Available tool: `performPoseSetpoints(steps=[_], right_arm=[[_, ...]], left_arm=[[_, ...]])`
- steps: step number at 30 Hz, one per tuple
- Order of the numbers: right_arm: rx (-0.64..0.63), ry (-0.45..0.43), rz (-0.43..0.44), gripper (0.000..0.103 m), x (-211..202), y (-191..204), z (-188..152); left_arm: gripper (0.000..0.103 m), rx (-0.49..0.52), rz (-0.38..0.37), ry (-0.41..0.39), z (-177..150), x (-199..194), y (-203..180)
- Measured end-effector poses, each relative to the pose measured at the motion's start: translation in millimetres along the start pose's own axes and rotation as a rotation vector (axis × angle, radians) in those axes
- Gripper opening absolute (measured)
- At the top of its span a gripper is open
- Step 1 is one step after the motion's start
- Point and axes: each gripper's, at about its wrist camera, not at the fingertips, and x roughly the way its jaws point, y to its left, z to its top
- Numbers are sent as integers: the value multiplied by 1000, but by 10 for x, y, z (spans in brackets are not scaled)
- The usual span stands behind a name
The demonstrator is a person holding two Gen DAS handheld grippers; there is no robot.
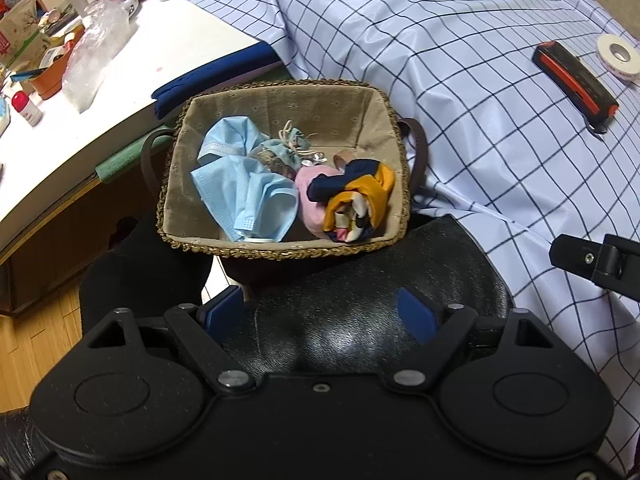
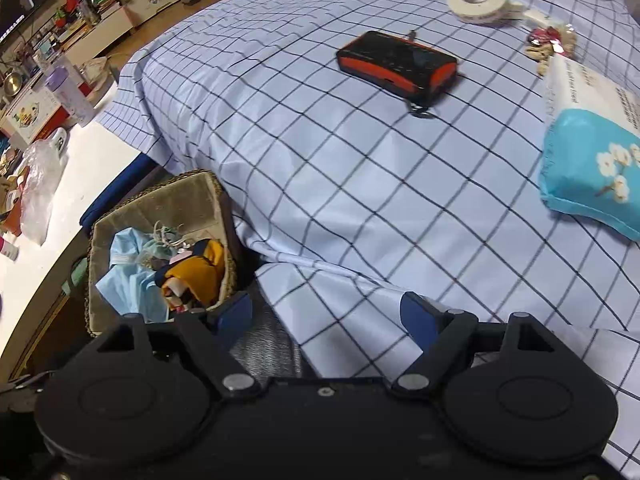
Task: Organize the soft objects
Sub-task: 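Withdraw both tools from the basket toward the power bank and tape on the bed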
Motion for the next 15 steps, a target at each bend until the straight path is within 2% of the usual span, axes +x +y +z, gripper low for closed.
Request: performPoseSetpoints(steps=[8,15], right_arm=[[53,-9,-32,81,-110,-267,-32],[105,-66,-78,81,-258,-553,45]], left_arm=[[81,44,-14,-10,-35,-57,-179],[81,140,-42,-20,-42,-81,-465]])
